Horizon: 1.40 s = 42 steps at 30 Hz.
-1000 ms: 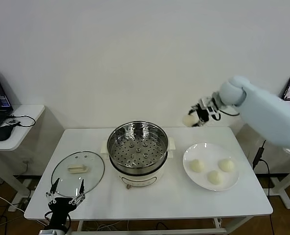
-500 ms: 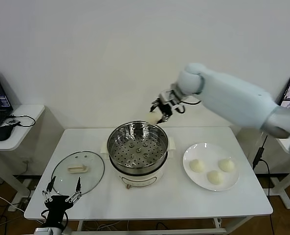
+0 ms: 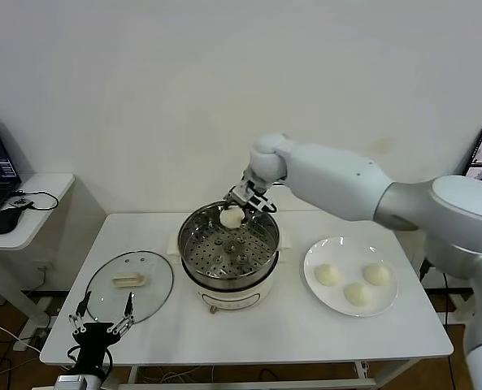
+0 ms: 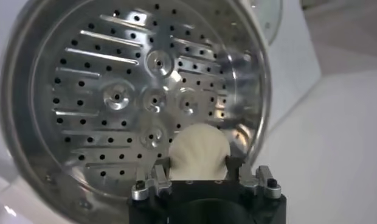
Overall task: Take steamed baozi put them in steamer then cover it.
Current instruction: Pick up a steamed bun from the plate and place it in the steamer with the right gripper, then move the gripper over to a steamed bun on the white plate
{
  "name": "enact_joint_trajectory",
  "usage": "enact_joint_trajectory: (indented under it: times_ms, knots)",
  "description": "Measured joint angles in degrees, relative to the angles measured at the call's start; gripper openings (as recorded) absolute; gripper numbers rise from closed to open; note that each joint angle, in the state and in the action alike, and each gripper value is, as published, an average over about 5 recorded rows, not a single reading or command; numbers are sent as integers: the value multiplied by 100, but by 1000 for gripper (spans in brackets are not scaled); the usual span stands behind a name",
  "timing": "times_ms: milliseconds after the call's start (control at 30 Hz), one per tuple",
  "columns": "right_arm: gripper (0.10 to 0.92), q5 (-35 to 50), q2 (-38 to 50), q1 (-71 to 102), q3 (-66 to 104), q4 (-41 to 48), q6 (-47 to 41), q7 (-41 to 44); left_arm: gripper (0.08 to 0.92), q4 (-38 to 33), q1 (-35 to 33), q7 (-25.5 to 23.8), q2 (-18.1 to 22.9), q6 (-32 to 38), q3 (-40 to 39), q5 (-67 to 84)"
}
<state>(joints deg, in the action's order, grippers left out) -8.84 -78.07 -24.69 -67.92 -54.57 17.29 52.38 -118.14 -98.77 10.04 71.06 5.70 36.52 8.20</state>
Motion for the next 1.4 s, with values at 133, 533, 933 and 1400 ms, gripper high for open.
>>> enact_joint_trajectory:
  times_ms: [133,533,933,1400]
  knots:
    - [585,-292,-141,127,40,209,249,-140,823,0,1,-1,21,0,-15,0]
    - [632,-1001,-301,347,191,635,752,-402,823,-45,-21,1,75,0,-37,-12]
    - [822,-648,-62,149,191,320,527,-335,823,-187,-70,0,76,-9,-60,-35]
    - [823,1368,1824,-868,-4,-2128,-2321,110,823,-232,-46,-13,-104,-42,-39,-29]
